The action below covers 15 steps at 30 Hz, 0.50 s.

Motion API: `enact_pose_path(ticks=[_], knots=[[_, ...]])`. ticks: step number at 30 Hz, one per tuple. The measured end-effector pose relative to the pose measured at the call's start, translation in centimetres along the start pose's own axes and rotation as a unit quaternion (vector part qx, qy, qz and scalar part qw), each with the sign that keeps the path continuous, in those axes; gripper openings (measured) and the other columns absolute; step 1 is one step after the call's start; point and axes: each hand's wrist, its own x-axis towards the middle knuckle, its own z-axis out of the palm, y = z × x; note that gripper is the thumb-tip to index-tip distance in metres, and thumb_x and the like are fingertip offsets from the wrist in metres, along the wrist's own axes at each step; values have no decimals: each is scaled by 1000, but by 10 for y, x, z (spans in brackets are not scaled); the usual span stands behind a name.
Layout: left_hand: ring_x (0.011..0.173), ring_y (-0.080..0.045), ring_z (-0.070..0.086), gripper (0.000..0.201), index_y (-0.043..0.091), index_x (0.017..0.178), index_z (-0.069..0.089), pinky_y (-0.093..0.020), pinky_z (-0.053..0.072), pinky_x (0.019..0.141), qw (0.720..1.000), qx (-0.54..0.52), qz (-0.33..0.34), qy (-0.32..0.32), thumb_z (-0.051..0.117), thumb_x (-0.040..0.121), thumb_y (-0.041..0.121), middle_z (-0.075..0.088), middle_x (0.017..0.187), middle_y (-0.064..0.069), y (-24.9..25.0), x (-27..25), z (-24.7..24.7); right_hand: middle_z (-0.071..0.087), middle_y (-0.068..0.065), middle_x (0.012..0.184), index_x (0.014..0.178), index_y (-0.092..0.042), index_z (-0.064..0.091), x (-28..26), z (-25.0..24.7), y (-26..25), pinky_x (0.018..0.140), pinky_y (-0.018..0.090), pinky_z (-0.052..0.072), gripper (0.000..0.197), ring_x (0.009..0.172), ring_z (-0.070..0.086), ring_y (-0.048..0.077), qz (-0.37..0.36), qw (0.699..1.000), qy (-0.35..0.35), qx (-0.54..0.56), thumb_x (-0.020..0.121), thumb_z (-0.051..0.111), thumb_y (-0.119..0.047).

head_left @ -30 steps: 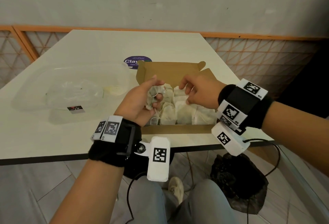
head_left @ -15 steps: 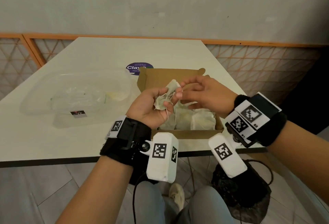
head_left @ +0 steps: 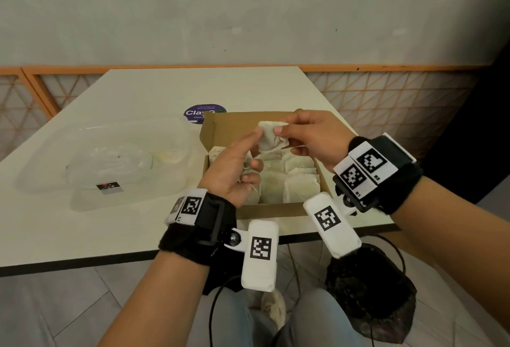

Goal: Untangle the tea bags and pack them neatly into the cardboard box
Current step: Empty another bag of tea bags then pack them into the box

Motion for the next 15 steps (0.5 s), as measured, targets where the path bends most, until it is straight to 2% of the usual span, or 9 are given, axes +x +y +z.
enact_pose_path(ticks=[2, 5, 8, 10, 12, 13, 15], knots=[[43, -1, 35, 17, 23, 96, 63, -10, 19, 33, 997, 80, 21, -6, 66, 84, 36, 58, 81, 10, 0, -1, 1, 58, -2, 67, 83, -17, 66, 1, -2, -3, 57, 17, 45, 6, 57, 53, 6, -20, 999, -11, -40, 83, 66, -10], [43, -1, 35, 12, 19, 91, 61, -11, 20, 33, 989, 141, 50, 21, 68, 85, 27, 62, 67, 14, -1, 1, 4, 61, -2, 68, 85, -15, 67, 1, -3, -7, 51, 14, 43, 12, 56, 55, 5, -48, 997, 7, -59, 86, 58, -7], [42, -2, 37, 10, 19, 82, 60, -12, 20, 32, 987, 139, 66, 47, 69, 86, 24, 60, 70, 10, -1, 2, 3, 65, -1, 76, 88, -19, 65, -1, -5, -5, 55, 17, 46, 4, 64, 59, 7, -46, 997, 23, -62, 86, 63, -21], [42, -3, 37, 12, 17, 92, 65, -12, 20, 32, 988, 133, 65, 53, 68, 86, 28, 58, 71, 10, -1, 2, 2, 67, -3, 78, 89, -23, 64, -5, -3, 0, 59, 16, 47, 15, 66, 61, 4, -48, 994, -19, -97, 79, 71, -29], [44, -3, 37, 29, 14, 110, 67, -12, 21, 32, 990, 116, 58, 55, 66, 87, 31, 58, 79, 7, -1, 1, 2, 65, -3, 72, 82, -24, 64, -8, 0, 5, 58, 14, 46, 11, 63, 59, 5, -60, 993, -39, -94, 77, 73, -21], [44, -3, 37, 32, 14, 114, 66, -12, 21, 32, 992, 102, 54, 56, 66, 87, 31, 59, 82, 6, -2, 1, 2, 64, -1, 70, 78, -22, 64, -6, 1, 8, 59, 16, 46, 10, 63, 57, 8, -60, 994, -29, -84, 79, 72, -16], [43, -3, 37, 25, 14, 108, 65, -12, 21, 31, 994, 77, 41, 58, 66, 87, 28, 59, 79, 6, -2, -1, 0, 62, 2, 67, 75, -16, 67, -1, -1, 11, 63, 22, 47, 6, 63, 56, 11, -47, 998, 9, -48, 81, 70, -16]])
